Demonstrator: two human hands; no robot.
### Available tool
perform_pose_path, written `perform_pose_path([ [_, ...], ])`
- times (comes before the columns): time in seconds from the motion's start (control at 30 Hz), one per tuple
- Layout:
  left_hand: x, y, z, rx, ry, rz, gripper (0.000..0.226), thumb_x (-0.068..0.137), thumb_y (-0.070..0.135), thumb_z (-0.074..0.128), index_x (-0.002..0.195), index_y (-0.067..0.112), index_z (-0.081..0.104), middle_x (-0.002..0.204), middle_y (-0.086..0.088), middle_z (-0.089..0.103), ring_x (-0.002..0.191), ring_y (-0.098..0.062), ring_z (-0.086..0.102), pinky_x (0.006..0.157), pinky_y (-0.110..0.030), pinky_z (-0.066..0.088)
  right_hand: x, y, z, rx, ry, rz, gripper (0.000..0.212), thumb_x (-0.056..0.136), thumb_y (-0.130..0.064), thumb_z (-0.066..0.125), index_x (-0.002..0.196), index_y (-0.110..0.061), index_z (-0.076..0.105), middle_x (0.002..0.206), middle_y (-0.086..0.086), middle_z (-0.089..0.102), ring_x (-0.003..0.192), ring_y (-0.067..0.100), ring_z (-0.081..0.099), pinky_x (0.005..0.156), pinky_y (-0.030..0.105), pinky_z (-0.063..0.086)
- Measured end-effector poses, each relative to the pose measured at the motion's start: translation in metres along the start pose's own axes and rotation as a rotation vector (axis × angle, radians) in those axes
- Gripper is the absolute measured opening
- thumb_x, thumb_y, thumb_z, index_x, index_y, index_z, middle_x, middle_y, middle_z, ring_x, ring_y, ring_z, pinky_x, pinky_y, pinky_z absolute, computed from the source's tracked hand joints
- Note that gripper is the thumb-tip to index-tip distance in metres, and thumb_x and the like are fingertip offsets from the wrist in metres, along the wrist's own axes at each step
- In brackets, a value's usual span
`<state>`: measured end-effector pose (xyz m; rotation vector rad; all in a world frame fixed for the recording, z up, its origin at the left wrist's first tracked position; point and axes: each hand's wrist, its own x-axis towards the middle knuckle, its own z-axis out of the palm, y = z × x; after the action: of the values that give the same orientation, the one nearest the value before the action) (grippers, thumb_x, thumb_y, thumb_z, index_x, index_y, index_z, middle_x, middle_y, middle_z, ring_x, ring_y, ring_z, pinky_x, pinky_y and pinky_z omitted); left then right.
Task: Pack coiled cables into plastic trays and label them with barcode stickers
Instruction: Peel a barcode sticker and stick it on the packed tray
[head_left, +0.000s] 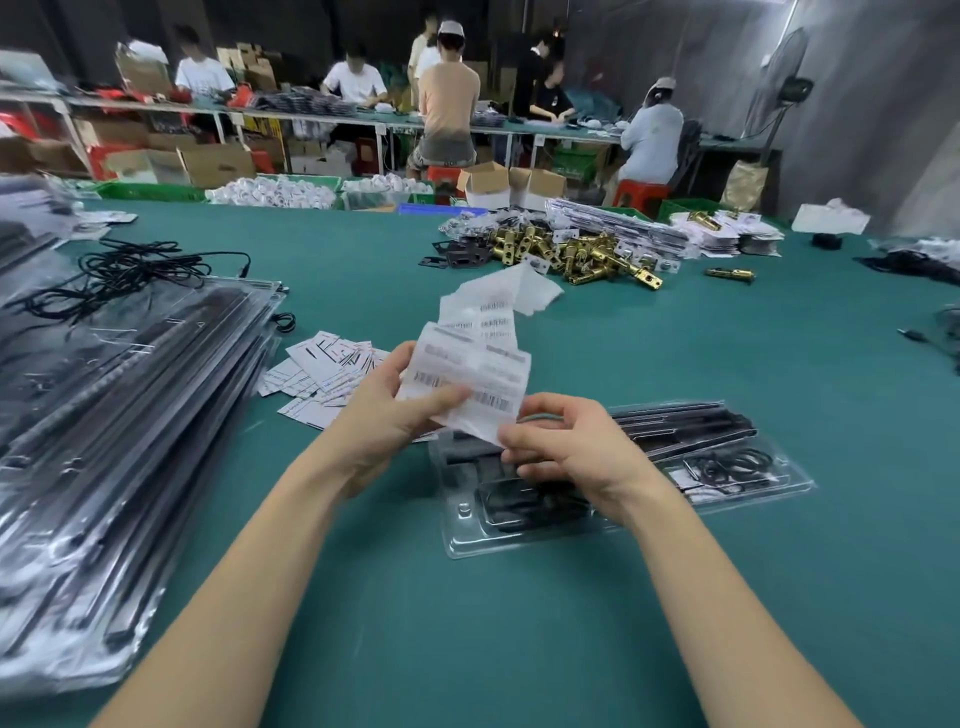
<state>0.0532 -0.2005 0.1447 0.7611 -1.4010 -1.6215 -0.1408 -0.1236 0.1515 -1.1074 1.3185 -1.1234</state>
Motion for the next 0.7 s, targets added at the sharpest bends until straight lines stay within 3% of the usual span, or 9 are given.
perform_pose_path([
  [0.1, -0.001, -0.003, 0.002, -0.080, -0.124, -0.116, 0.051, 0.077, 0.006, 0.074, 0.126, 0.007, 0.058, 0.119, -0.012, 0.071, 0.109, -0.024, 0.070, 0.082, -0.025, 0.057, 0.001, 0.004, 0.000, 0.020, 0.116, -0.073, 0.019, 0.087, 0.003, 0.072, 0.103, -0.003, 0.064, 0.078, 0.009, 0.074, 0.061, 0.013, 0.067, 0.055, 0.022, 0.055],
  [0.2, 0.000, -0.006, 0.004, -0.146, -0.074, -0.146, 0.043, 0.083, -0.002, 0.068, 0.125, 0.000, 0.060, 0.121, -0.014, 0.071, 0.110, -0.025, 0.069, 0.081, -0.024, 0.058, 0.002, 0.010, 0.004, -0.003, 0.213, -0.136, 0.028, 0.085, -0.002, 0.076, 0.101, -0.010, 0.055, 0.082, 0.009, 0.075, 0.060, 0.013, 0.067, 0.052, 0.024, 0.055],
  [0.33, 0.001, -0.009, 0.004, -0.106, -0.007, -0.140, 0.034, 0.085, -0.006, 0.067, 0.119, 0.000, 0.064, 0.115, -0.014, 0.073, 0.104, -0.024, 0.071, 0.079, -0.024, 0.059, 0.006, 0.017, 0.009, -0.533, 0.546, -0.536, 0.031, 0.078, -0.021, 0.083, 0.099, -0.022, 0.060, 0.096, -0.010, 0.064, 0.074, 0.009, 0.063, 0.064, 0.016, 0.050],
  [0.43, 0.000, -0.010, 0.005, -0.049, -0.004, -0.130, 0.029, 0.083, -0.004, 0.070, 0.111, 0.002, 0.068, 0.109, -0.014, 0.075, 0.100, -0.025, 0.073, 0.078, -0.024, 0.059, 0.006, 0.019, 0.015, -0.755, 0.501, -0.814, 0.022, 0.082, -0.015, 0.078, 0.102, -0.017, 0.071, 0.100, -0.008, 0.065, 0.089, 0.010, 0.059, 0.078, 0.017, 0.047],
  [0.57, -0.001, -0.010, 0.008, 0.013, -0.016, -0.118, 0.028, 0.080, 0.000, 0.073, 0.108, 0.005, 0.071, 0.107, -0.012, 0.076, 0.093, -0.021, 0.074, 0.074, -0.022, 0.058, 0.007, 0.021, 0.019, -0.707, 0.473, -0.794, 0.018, 0.083, -0.013, 0.079, 0.101, -0.015, 0.077, 0.099, -0.007, 0.072, 0.092, 0.007, 0.064, 0.084, 0.020, 0.051],
  [0.7, -0.001, -0.009, 0.007, -0.047, -0.053, -0.127, 0.042, 0.072, 0.010, 0.075, 0.112, -0.001, 0.070, 0.111, -0.015, 0.074, 0.100, -0.023, 0.072, 0.080, -0.023, 0.058, 0.007, 0.020, 0.018, -0.566, 0.475, -0.728, 0.017, 0.082, -0.014, 0.081, 0.098, -0.016, 0.080, 0.095, -0.010, 0.076, 0.083, -0.003, 0.068, 0.075, 0.006, 0.049],
])
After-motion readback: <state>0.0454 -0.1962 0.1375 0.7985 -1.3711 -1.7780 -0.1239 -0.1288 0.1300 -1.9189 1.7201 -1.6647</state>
